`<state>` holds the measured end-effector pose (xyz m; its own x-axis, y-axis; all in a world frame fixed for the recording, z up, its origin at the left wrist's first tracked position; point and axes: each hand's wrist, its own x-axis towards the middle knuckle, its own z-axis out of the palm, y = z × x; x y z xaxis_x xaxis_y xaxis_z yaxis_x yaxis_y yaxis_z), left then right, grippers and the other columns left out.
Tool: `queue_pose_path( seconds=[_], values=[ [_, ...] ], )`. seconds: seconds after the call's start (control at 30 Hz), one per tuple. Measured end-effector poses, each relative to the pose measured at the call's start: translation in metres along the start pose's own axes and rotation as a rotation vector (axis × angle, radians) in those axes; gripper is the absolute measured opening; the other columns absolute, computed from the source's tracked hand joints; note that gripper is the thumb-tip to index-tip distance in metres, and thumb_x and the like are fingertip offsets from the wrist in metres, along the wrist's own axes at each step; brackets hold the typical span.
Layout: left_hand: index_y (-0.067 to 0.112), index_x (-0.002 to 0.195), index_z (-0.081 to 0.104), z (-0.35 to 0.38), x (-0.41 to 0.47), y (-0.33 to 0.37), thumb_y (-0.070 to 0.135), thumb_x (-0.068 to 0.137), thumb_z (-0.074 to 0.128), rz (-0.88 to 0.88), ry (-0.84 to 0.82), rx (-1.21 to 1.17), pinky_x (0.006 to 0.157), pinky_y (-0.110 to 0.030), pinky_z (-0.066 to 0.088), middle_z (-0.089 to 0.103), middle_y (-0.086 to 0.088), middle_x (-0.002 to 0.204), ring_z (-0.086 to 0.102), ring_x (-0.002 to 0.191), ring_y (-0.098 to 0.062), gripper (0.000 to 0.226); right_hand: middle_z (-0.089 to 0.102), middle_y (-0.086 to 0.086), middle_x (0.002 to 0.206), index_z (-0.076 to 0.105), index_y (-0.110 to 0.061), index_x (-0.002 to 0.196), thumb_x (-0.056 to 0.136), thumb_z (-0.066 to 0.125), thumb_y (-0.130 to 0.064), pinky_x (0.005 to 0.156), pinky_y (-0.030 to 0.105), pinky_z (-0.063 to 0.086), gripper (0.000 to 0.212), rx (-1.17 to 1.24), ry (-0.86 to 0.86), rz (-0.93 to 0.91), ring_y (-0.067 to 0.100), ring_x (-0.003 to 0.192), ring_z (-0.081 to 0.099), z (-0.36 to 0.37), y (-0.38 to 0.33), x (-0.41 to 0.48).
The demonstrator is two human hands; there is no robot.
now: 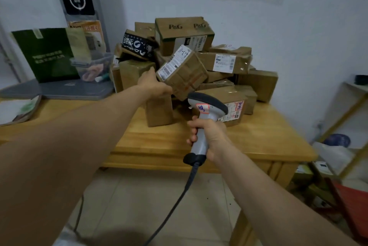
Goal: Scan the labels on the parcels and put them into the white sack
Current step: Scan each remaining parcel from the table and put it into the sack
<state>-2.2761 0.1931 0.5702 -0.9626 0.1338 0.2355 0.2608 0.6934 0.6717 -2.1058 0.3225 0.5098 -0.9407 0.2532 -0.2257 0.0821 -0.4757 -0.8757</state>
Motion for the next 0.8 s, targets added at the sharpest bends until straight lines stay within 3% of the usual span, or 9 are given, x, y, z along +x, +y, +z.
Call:
queue_pose_path(
  seconds=[0.07,0.17,0.3,0.37,0.47,0.53,0.63,0.8],
  values=[
    [0.013,0.147,0.026,0.004,0.020,0.000,0.022,0.064,0.083,0.008,-0.022,0.042,0.106,-0.047,0.040,0.038,-0.013,0.146,0.038,0.132,-0.032,0.101,0.051,0.001,0.045,0.058,-0.008,0.088,0.079,0.064,0.007,0.042,0.024,0.048,0.018,-0.007,-0.006,0.004,0.013,0.033,0.045,-0.003,0.000,0.012],
    [0.016,0.153,0.000,0.008,0.046,-0.003,0.018,0.062,0.086,-0.011,-0.077,0.077,0.112,-0.047,0.031,0.024,-0.014,0.154,0.026,0.140,-0.034,0.125,0.051,0.001,0.045,0.058,-0.008,0.087,0.080,0.063,0.007,0.041,0.024,0.047,0.018,-0.019,-0.027,-0.001,0.013,0.033,0.045,-0.006,0.003,0.026],
    [0.021,0.151,-0.017,0.014,0.070,-0.007,0.017,0.064,0.085,-0.052,-0.161,0.019,0.114,-0.049,0.028,0.020,-0.013,0.157,0.024,0.141,-0.035,0.134,0.051,0.002,0.046,0.058,-0.008,0.090,0.079,0.063,0.007,0.042,0.024,0.046,0.020,-0.019,-0.066,-0.007,0.014,0.034,0.045,-0.011,0.003,0.036],
    [0.023,0.152,-0.015,0.018,0.076,-0.008,0.025,0.063,0.087,-0.058,-0.156,0.055,0.113,-0.049,0.028,0.024,-0.015,0.156,0.026,0.140,-0.037,0.135,0.051,0.002,0.047,0.058,-0.009,0.091,0.079,0.064,0.007,0.042,0.024,0.046,0.021,-0.015,-0.084,-0.012,0.014,0.034,0.044,-0.014,0.000,0.038],
    [0.019,0.151,0.014,0.020,0.071,-0.004,0.043,0.054,0.088,0.036,-0.074,0.257,0.111,-0.049,0.027,0.031,-0.017,0.148,0.026,0.137,-0.038,0.125,0.050,0.003,0.049,0.057,-0.008,0.093,0.080,0.064,0.006,0.044,0.025,0.046,0.021,-0.018,-0.099,-0.028,0.014,0.036,0.045,-0.020,-0.001,0.036],
    [0.016,0.147,0.023,0.023,0.061,0.000,0.044,0.051,0.089,0.104,-0.004,0.234,0.109,-0.047,0.028,0.031,-0.016,0.143,0.026,0.133,-0.035,0.119,0.050,0.003,0.051,0.057,-0.008,0.095,0.080,0.063,0.006,0.045,0.026,0.046,0.021,-0.019,-0.093,-0.045,0.014,0.037,0.045,-0.024,-0.001,0.033],
    [0.013,0.149,0.017,0.024,0.041,0.003,0.037,0.054,0.090,0.213,0.082,0.108,0.108,-0.039,0.031,0.021,-0.011,0.141,0.029,0.131,-0.030,0.122,0.050,0.003,0.051,0.057,-0.007,0.095,0.081,0.063,0.006,0.043,0.025,0.046,0.021,-0.005,-0.082,-0.060,0.014,0.037,0.044,-0.026,-0.003,0.025],
    [0.013,0.152,0.010,0.006,0.001,0.011,0.038,0.055,0.088,0.334,0.247,0.111,0.104,-0.033,0.032,0.016,-0.005,0.143,0.028,0.132,-0.025,0.127,0.050,0.002,0.049,0.058,-0.010,0.087,0.082,0.062,0.006,0.042,0.025,0.046,0.017,0.000,-0.030,-0.076,0.013,0.036,0.044,-0.026,-0.005,0.004]
  ],
)
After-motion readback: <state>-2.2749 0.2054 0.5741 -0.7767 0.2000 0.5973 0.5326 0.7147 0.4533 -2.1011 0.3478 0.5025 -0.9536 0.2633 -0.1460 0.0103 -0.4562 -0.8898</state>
